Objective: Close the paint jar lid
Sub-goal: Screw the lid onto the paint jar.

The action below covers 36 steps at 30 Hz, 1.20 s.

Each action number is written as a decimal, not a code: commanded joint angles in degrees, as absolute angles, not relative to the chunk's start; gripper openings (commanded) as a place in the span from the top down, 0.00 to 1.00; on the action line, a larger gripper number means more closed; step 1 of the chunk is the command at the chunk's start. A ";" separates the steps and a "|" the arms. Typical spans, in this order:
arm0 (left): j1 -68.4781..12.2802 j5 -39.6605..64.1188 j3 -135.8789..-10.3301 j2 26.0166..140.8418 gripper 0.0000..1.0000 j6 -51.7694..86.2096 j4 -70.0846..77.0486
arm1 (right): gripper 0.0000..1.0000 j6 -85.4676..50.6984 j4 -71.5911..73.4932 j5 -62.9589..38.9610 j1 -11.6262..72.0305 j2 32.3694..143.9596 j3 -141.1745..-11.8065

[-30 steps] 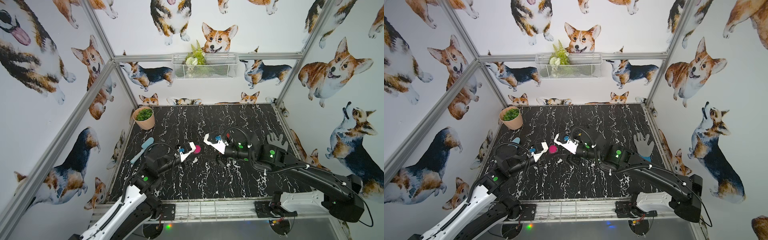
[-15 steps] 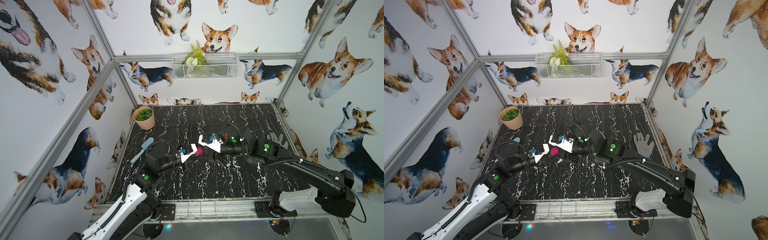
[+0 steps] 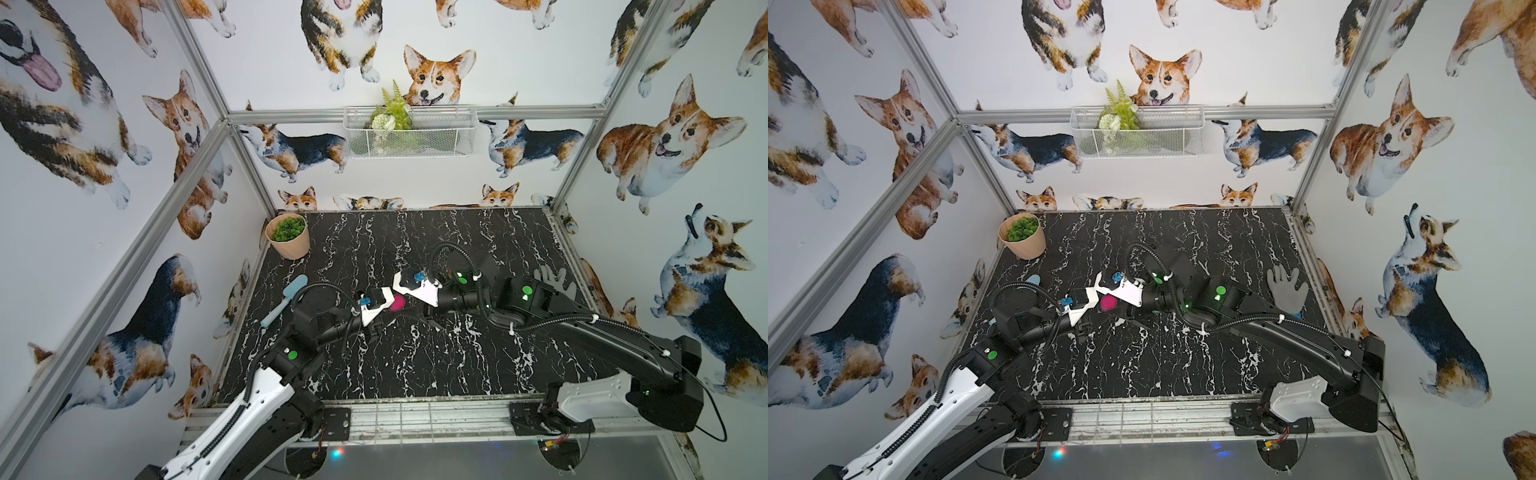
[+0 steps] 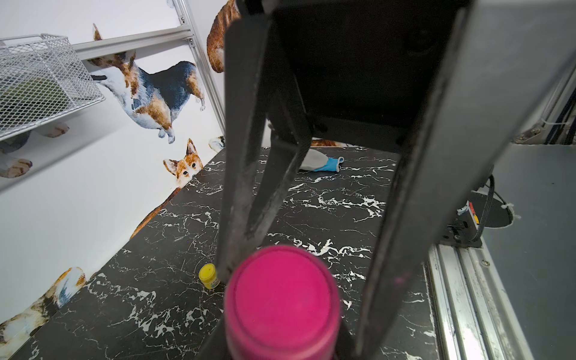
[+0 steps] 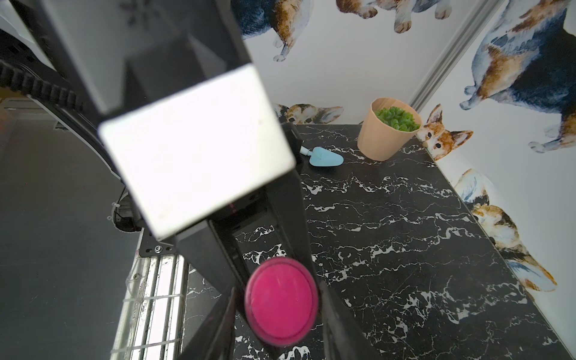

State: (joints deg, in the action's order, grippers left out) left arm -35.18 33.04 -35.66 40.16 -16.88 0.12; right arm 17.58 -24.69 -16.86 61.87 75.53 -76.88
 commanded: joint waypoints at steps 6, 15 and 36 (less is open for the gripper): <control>-35.16 33.22 -36.12 40.19 0.78 -17.23 1.23 | 0.63 17.49 -25.05 -18.45 61.87 76.26 -77.52; -35.16 32.61 -36.04 40.01 0.75 -17.01 1.40 | 0.67 17.43 -25.40 -19.26 61.87 76.99 -78.26; -35.16 28.35 -34.72 38.64 0.00 -16.02 2.72 | 0.73 14.62 -22.06 -12.39 59.97 74.65 -77.17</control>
